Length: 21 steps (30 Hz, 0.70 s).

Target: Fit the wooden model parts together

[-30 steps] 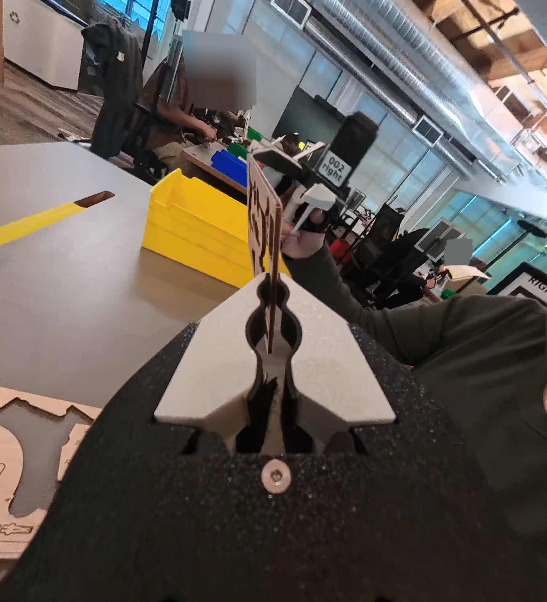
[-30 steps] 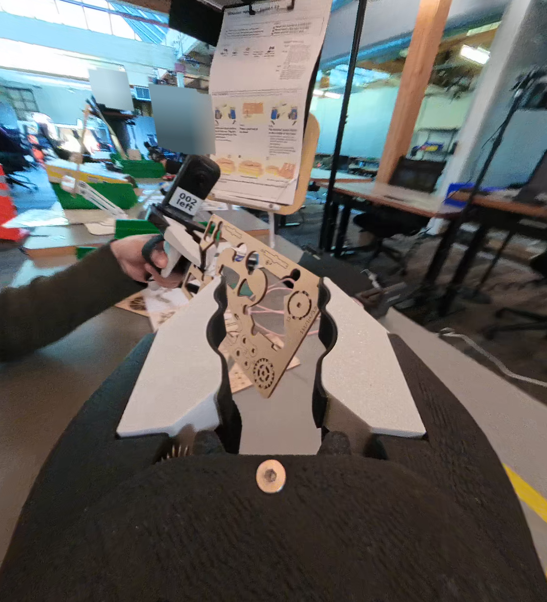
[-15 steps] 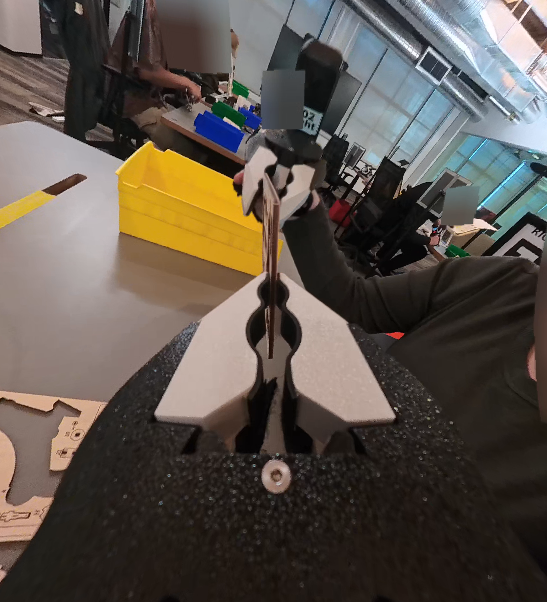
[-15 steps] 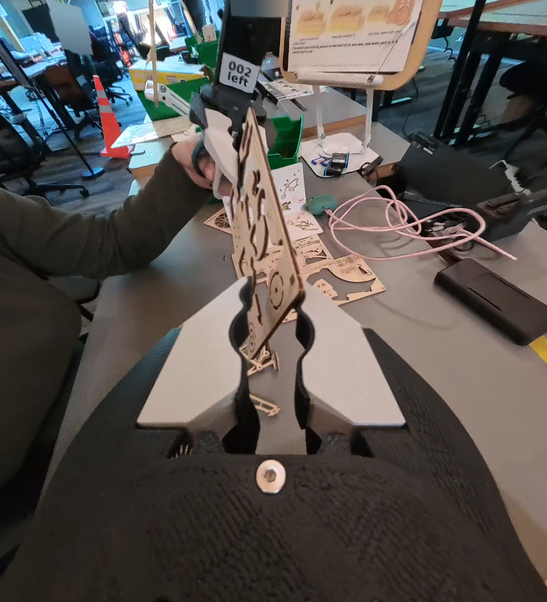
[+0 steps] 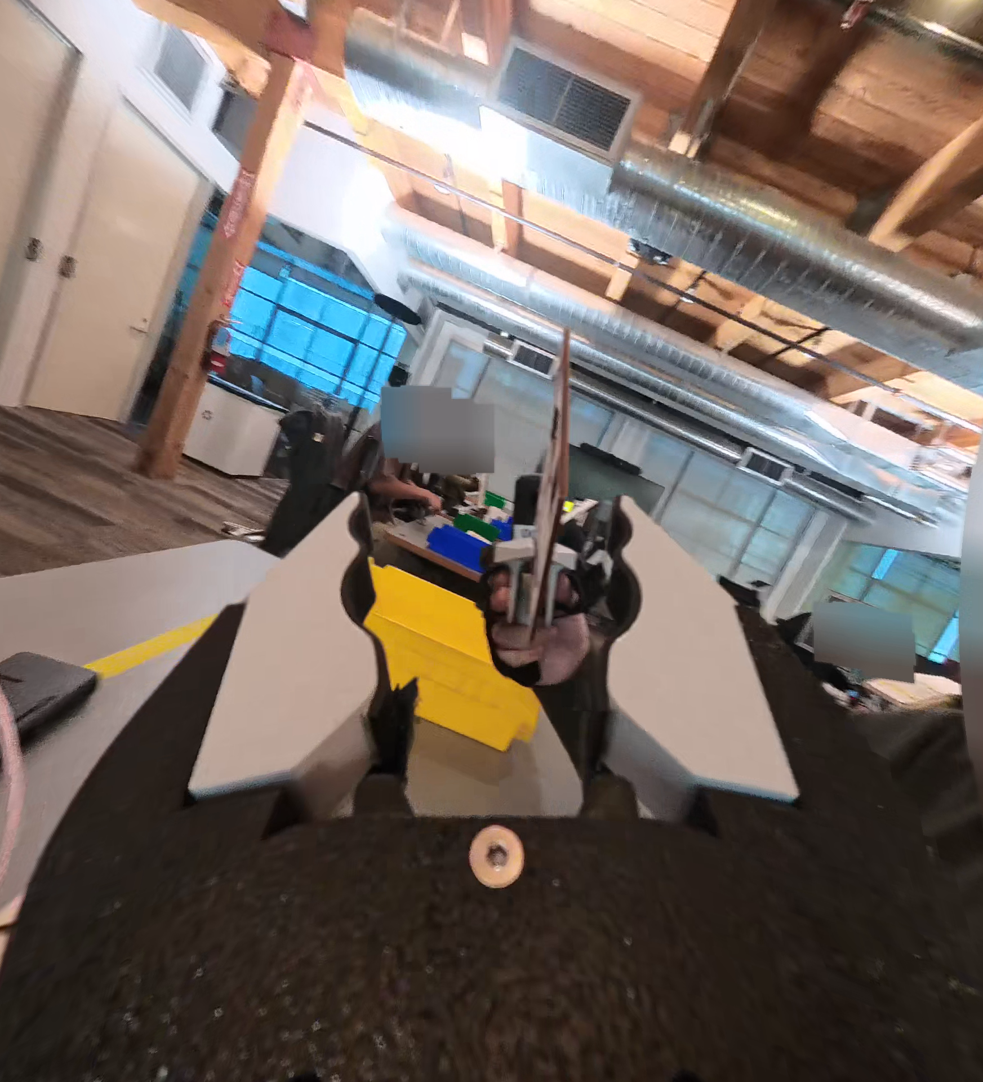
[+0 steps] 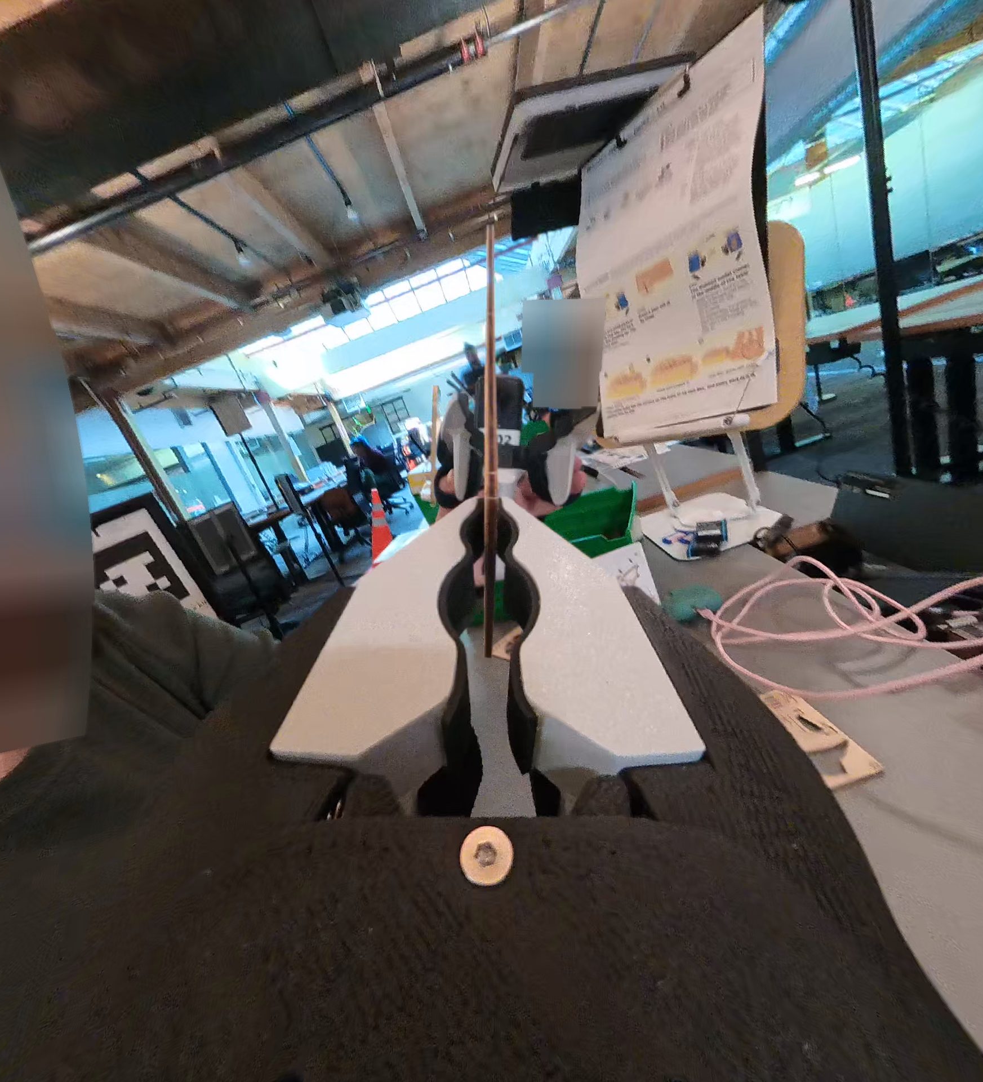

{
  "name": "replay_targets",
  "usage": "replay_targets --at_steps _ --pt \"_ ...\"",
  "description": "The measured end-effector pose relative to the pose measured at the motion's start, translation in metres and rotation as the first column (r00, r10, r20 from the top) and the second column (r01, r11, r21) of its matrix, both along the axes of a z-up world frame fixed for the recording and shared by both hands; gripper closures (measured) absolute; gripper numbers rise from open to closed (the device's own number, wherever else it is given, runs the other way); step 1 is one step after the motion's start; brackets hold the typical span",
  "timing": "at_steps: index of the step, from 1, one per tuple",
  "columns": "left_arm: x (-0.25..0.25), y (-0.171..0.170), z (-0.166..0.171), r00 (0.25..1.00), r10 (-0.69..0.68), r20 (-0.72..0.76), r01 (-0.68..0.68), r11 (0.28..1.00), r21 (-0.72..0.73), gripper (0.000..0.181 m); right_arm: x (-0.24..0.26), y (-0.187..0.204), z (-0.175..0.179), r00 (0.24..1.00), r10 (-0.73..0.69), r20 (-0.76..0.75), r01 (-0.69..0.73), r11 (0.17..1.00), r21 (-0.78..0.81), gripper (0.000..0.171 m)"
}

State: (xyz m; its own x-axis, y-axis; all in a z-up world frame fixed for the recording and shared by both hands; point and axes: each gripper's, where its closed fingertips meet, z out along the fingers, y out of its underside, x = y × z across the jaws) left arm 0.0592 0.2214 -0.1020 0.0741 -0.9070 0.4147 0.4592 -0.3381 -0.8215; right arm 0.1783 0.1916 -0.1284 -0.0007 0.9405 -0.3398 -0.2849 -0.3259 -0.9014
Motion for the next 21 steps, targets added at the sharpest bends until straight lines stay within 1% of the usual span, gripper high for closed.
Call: replay_targets --at_steps 1,2,6,9,11,14,17,18,19,21 --pt "0.005 -0.006 0.001 0.999 -0.049 0.006 0.049 0.999 -0.006 0.106 -0.001 0.001 0.001 1.0 -0.006 -0.012 0.006 1.0 -0.002 0.171" --pt "0.01 -0.013 0.002 0.995 -0.096 0.012 0.096 0.995 -0.002 0.114 -0.001 0.002 0.001 1.0 -0.015 -0.02 0.015 1.0 0.0 0.171" --pt "0.032 -0.023 -0.006 0.987 -0.157 -0.032 0.156 0.988 -0.015 0.137 -0.003 0.0 0.007 0.998 -0.029 -0.061 0.029 1.0 0.009 0.171" --pt "0.054 -0.031 -0.016 0.974 -0.218 -0.056 0.216 0.976 -0.037 0.14 -0.004 -0.001 0.013 0.993 -0.031 -0.117 0.032 0.999 0.01 0.171" --pt "0.067 -0.037 -0.018 0.97 -0.239 -0.046 0.238 0.971 -0.021 0.145 -0.006 -0.002 0.014 0.989 -0.025 -0.148 0.026 1.0 0.004 0.171" --pt "0.074 -0.046 -0.009 0.975 -0.218 0.028 0.217 0.975 0.056 0.154 -0.012 -0.003 0.013 0.984 -0.018 -0.177 0.019 1.0 0.004 0.171" --pt "0.071 -0.052 -0.002 0.984 -0.166 0.069 0.154 0.977 0.147 0.168 -0.019 -0.008 0.013 0.98 0.026 -0.197 -0.025 1.0 0.005 0.171" --pt "0.07 -0.051 -0.002 0.988 -0.139 0.065 0.126 0.978 0.167 0.178 -0.02 -0.01 0.013 0.979 0.039 -0.201 -0.038 0.999 0.008 0.171" --pt "0.068 -0.048 -0.003 0.993 -0.102 0.059 0.09 0.98 0.18 0.181 -0.022 -0.01 0.012 0.982 0.032 -0.184 -0.03 0.999 0.015 0.171" --pt "0.066 -0.04 -0.007 0.999 -0.041 0.018 0.037 0.982 0.184 0.181 -0.024 -0.005 0.004 0.994 -0.039 -0.106 0.047 0.996 0.08 0.17"
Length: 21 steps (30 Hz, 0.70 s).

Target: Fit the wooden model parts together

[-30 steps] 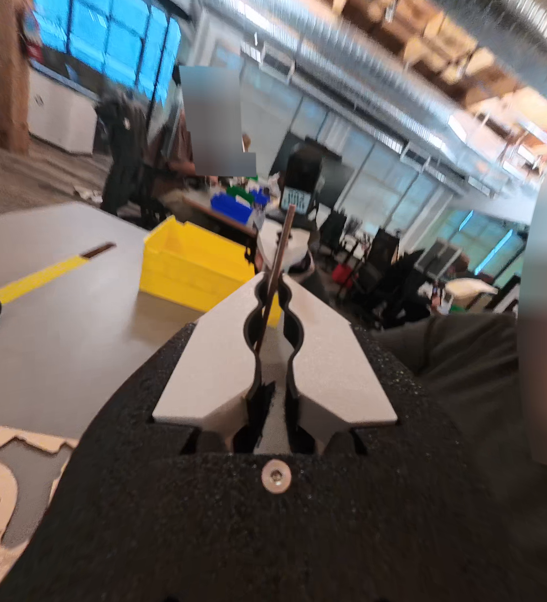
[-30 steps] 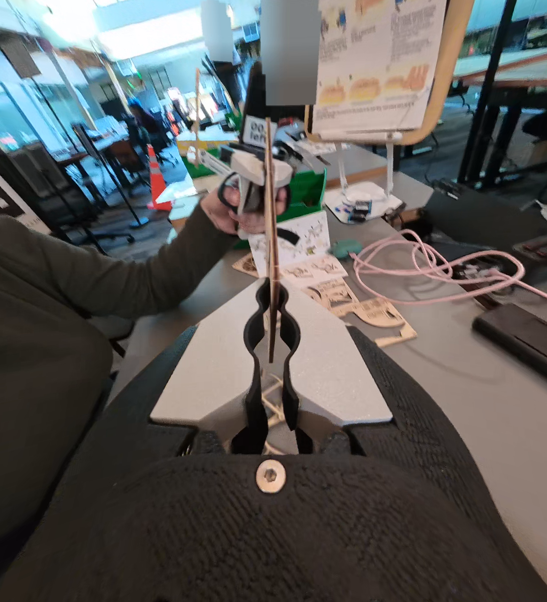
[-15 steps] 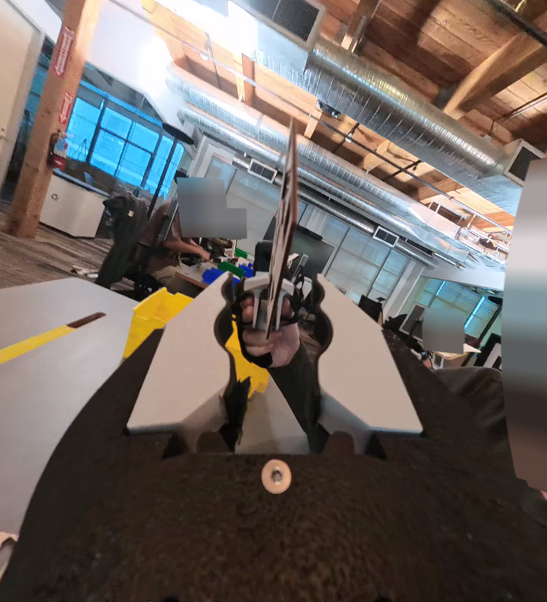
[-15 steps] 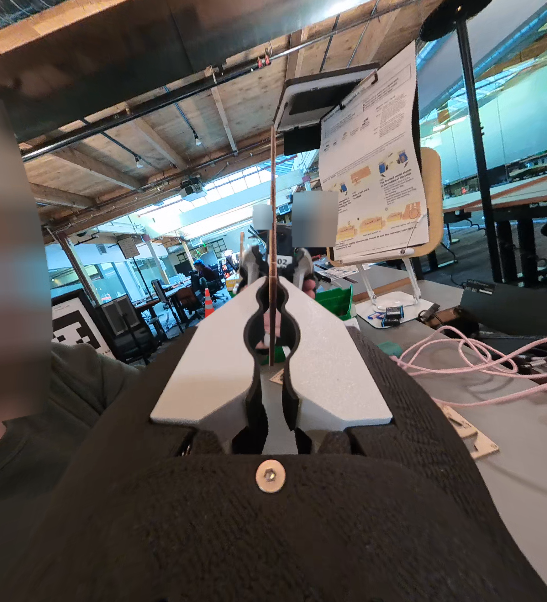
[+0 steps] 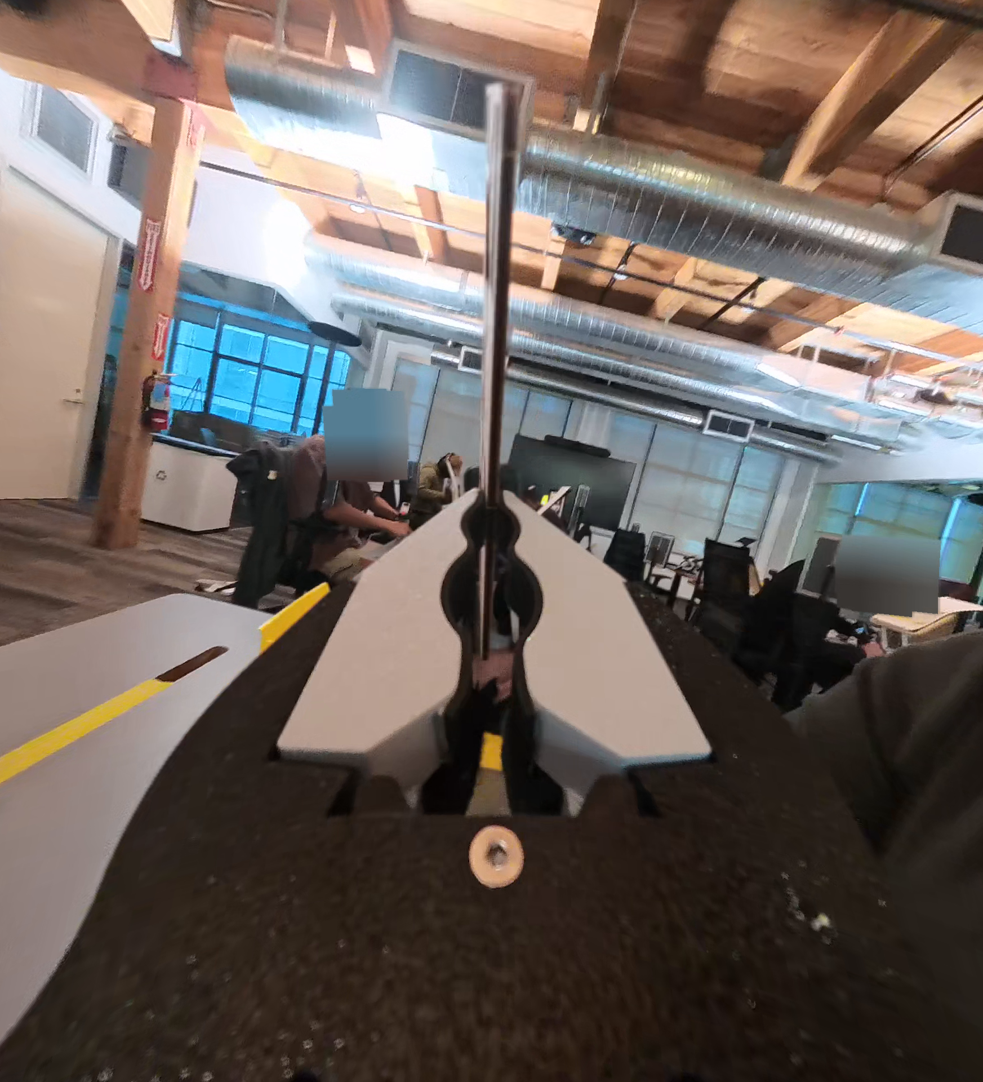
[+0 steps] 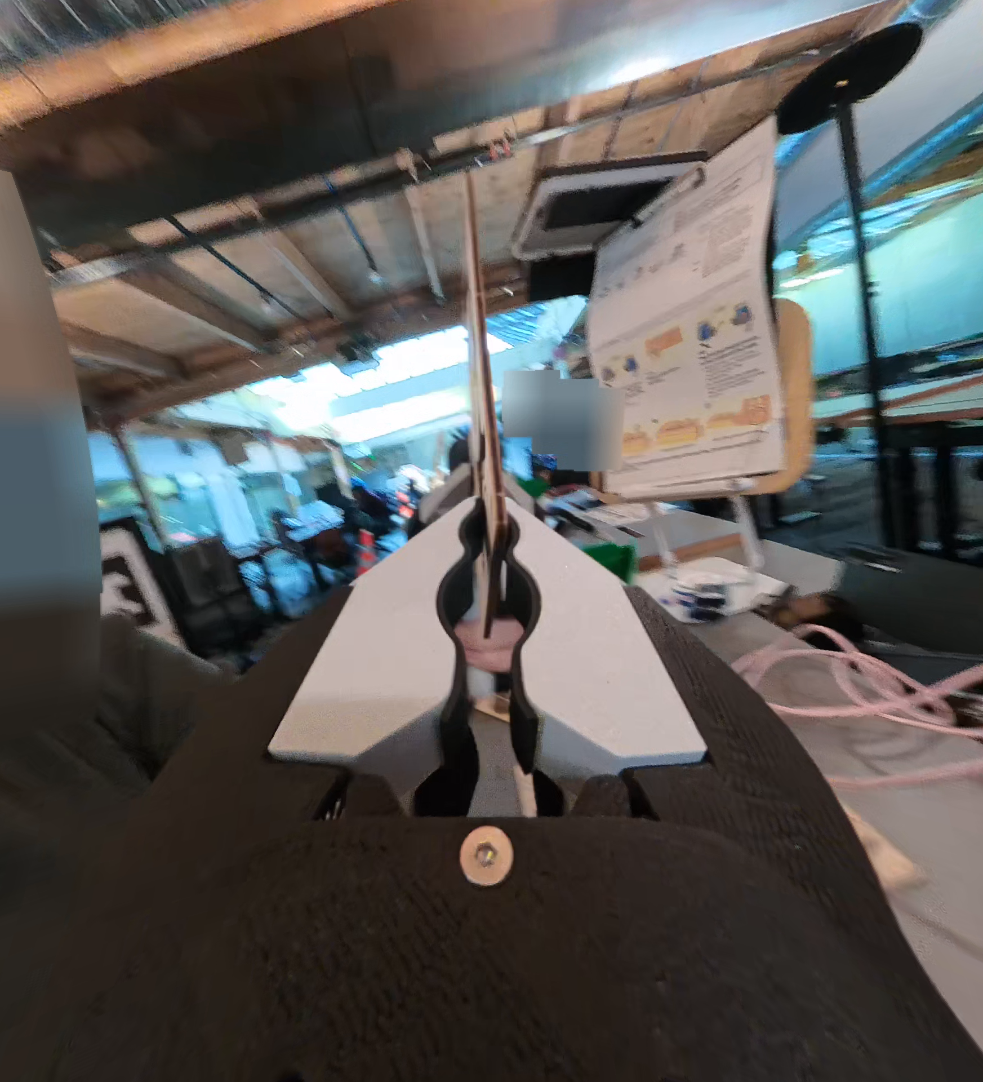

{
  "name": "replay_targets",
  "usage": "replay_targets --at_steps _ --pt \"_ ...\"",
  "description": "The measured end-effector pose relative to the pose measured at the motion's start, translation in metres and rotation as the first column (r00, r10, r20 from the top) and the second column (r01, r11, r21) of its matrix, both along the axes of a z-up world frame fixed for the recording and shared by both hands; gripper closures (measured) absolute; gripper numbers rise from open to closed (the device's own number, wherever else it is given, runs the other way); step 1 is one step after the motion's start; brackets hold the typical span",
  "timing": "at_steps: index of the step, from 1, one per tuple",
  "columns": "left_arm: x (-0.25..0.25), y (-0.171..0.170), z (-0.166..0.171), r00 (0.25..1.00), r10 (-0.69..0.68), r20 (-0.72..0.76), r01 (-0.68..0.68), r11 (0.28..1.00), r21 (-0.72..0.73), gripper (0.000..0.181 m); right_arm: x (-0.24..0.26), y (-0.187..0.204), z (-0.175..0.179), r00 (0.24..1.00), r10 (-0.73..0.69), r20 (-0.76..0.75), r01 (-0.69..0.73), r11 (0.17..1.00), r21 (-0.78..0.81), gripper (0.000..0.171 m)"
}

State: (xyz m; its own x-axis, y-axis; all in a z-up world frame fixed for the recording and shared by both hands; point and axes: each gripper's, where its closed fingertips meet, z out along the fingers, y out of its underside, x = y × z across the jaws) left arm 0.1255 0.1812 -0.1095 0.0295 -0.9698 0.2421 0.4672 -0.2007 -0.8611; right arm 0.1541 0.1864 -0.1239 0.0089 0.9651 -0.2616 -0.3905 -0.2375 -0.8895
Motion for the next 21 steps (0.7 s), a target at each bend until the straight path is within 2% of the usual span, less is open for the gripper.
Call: replay_targets --at_steps 2,4,5,7,12,14,17,21 --pt "0.0 0.003 -0.004 0.999 -0.01 -0.039 0.009 1.0 -0.018 0.181 0.005 0.017 -0.008 0.98 -0.166 0.105 0.16 0.985 0.064 0.138" --pt "0.002 0.009 -0.013 0.993 0.016 -0.114 -0.02 0.999 -0.032 0.181 0.018 0.035 -0.014 0.921 -0.334 0.201 0.312 0.941 0.134 0.111" --pt "0.004 0.013 -0.02 0.985 0.033 -0.171 -0.037 0.999 -0.025 0.181 0.025 0.039 -0.014 0.893 -0.389 0.226 0.357 0.918 0.169 0.104" --pt "0.01 0.014 -0.034 0.959 0.029 -0.283 -0.035 0.999 -0.017 0.181 0.03 0.038 -0.013 0.868 -0.421 0.263 0.373 0.903 0.216 0.102" --pt "0.03 0.005 -0.07 0.88 -0.07 -0.47 0.056 0.997 -0.043 0.181 0.013 0.021 -0.025 0.891 -0.277 0.361 0.232 0.959 0.162 0.107" --pt "0.036 0.0 -0.075 0.877 -0.118 -0.466 0.096 0.993 -0.071 0.181 0.004 0.014 -0.035 0.905 -0.173 0.389 0.144 0.984 0.103 0.129" --pt "0.037 0.001 -0.076 0.89 -0.169 -0.424 0.129 0.984 -0.122 0.181 -0.001 0.009 -0.042 0.924 -0.053 0.38 0.048 0.999 0.024 0.151" --pt "0.032 0.001 -0.079 0.88 -0.217 -0.423 0.159 0.973 -0.167 0.181 0.002 0.007 -0.039 0.943 0.002 0.332 0.001 1.0 -0.009 0.157"
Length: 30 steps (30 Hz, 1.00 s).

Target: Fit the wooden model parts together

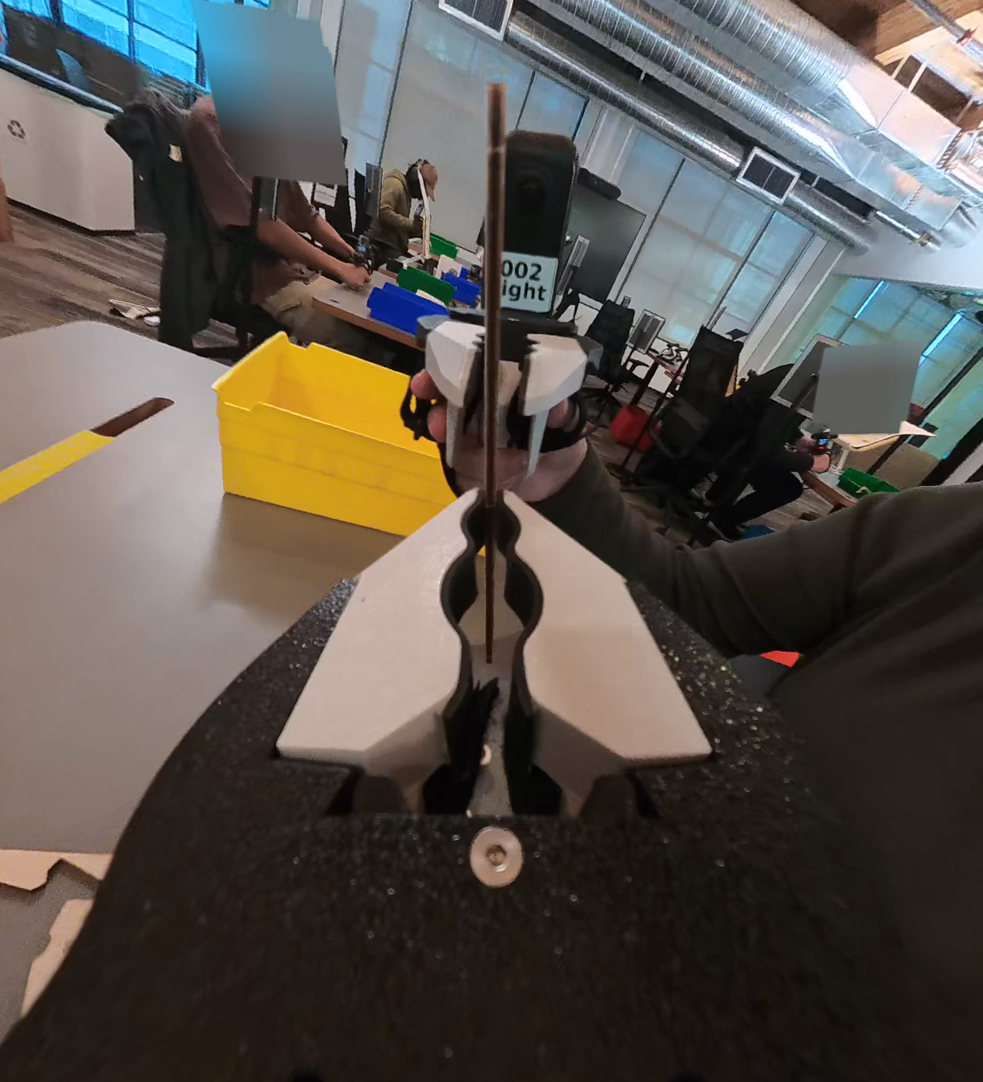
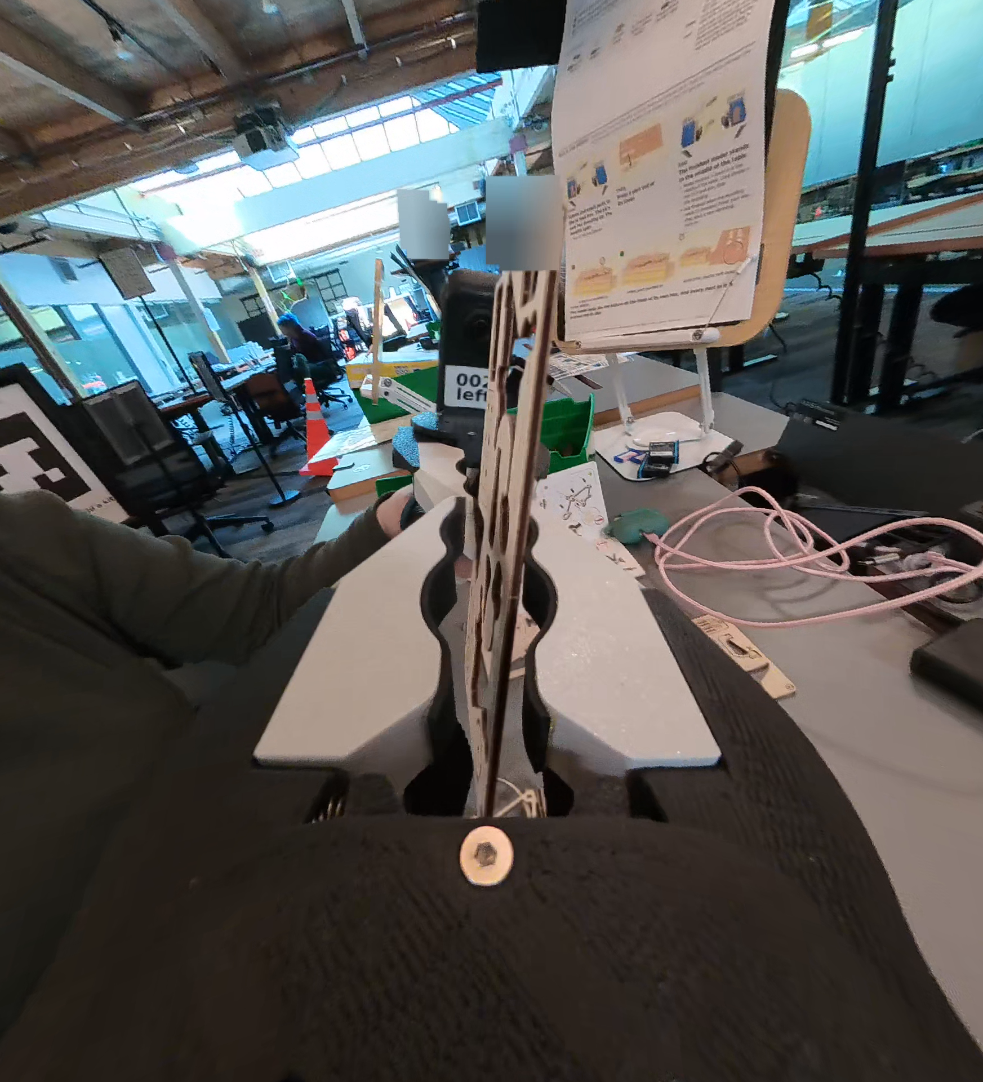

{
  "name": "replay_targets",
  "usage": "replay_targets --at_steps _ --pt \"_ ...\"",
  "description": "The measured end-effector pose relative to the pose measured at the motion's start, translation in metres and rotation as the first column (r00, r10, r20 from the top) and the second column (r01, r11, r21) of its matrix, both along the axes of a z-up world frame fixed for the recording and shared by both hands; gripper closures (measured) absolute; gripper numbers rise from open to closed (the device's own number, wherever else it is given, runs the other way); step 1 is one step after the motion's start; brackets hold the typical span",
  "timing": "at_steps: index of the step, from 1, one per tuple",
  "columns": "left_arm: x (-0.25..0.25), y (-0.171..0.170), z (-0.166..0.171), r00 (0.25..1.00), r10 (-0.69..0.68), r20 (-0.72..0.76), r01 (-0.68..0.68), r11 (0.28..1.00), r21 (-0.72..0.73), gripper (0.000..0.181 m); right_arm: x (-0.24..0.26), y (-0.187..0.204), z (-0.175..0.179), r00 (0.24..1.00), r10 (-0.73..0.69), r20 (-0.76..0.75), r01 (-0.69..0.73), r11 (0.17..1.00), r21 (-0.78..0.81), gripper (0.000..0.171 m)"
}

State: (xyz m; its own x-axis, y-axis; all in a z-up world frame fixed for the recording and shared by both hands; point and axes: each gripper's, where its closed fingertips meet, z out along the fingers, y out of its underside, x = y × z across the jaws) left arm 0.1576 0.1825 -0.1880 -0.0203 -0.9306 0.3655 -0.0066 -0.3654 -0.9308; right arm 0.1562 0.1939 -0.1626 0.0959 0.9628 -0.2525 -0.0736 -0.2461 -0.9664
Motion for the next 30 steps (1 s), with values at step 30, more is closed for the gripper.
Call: replay_targets --at_steps 30 --pt "-0.009 0.004 0.028 0.985 0.058 0.159 -0.066 0.997 0.044 0.181 0.004 -0.001 0.024 0.989 -0.051 -0.14 0.049 0.999 -0.018 0.171"
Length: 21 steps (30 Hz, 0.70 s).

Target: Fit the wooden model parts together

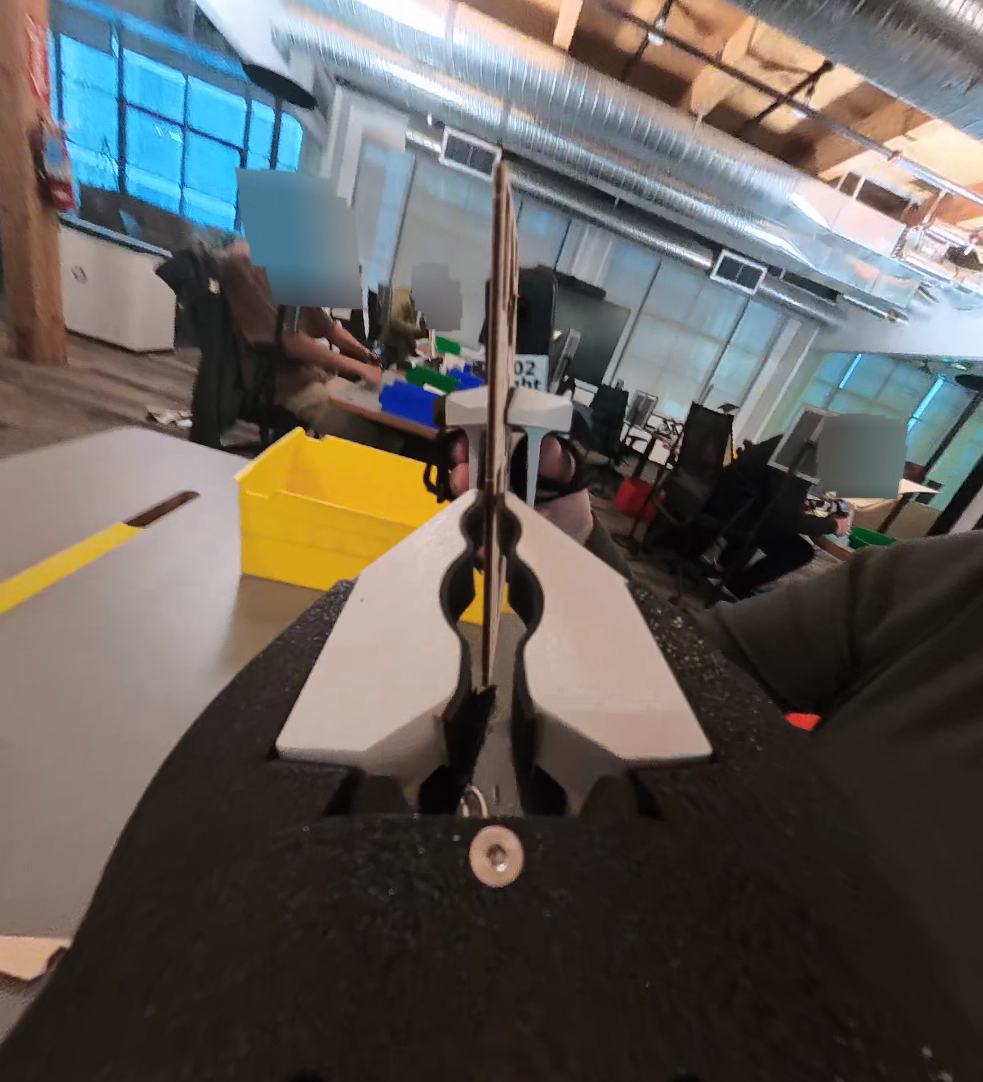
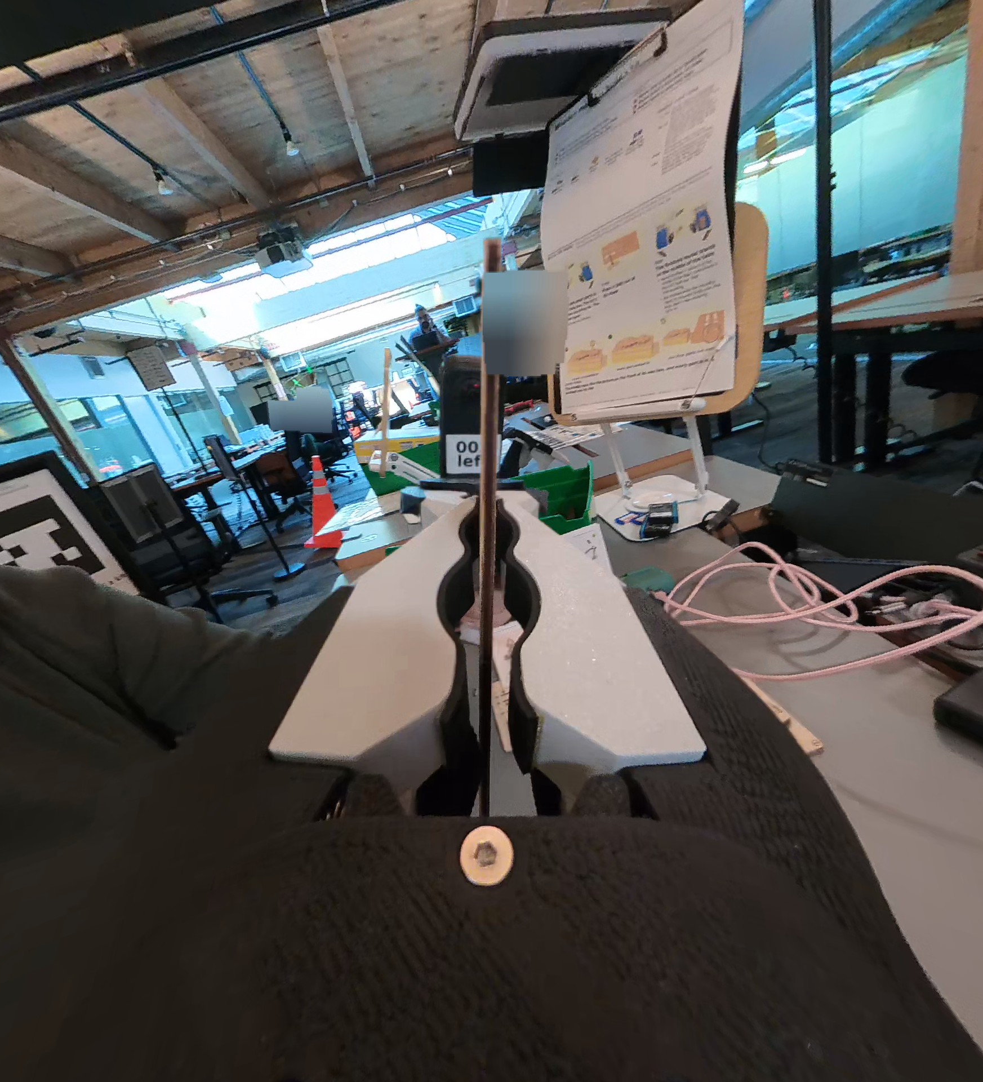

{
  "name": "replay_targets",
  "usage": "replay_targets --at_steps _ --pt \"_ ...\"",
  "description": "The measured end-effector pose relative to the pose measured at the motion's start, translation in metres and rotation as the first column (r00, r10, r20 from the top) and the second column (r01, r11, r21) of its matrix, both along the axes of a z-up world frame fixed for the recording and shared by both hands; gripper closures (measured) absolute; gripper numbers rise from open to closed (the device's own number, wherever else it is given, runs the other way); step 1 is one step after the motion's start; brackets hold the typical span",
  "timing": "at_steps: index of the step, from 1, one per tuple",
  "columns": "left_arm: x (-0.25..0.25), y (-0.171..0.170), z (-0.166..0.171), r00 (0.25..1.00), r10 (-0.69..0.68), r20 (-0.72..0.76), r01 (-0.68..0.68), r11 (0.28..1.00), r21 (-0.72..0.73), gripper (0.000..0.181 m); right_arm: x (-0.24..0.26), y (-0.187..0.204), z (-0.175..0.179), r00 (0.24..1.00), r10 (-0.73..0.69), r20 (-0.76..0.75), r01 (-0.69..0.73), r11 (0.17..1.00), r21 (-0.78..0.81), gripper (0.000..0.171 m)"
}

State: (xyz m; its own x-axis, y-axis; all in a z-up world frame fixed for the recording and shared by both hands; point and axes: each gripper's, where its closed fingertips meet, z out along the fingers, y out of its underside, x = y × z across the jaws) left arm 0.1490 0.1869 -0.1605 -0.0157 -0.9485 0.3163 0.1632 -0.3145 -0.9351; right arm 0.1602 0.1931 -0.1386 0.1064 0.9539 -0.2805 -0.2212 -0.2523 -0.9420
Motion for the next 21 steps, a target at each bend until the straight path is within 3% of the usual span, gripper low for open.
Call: replay_targets --at_steps 6,13,21 --pt "-0.005 0.002 0.008 0.998 0.042 0.051 -0.045 0.998 0.054 0.181 -0.001 0.0 0.004 0.999 -0.037 -0.019 0.038 0.998 0.043 0.171" --pt "-0.004 -0.003 0.012 0.995 -0.02 0.094 0.018 1.0 0.018 0.171 -0.002 -0.001 0.004 0.999 -0.032 -0.014 0.033 0.998 0.053 0.171" --pt "-0.006 0.001 0.012 0.995 0.02 0.097 -0.023 0.999 0.03 0.181 -0.006 -0.004 0.002 0.999 -0.035 0.012 0.034 0.997 0.076 0.171"
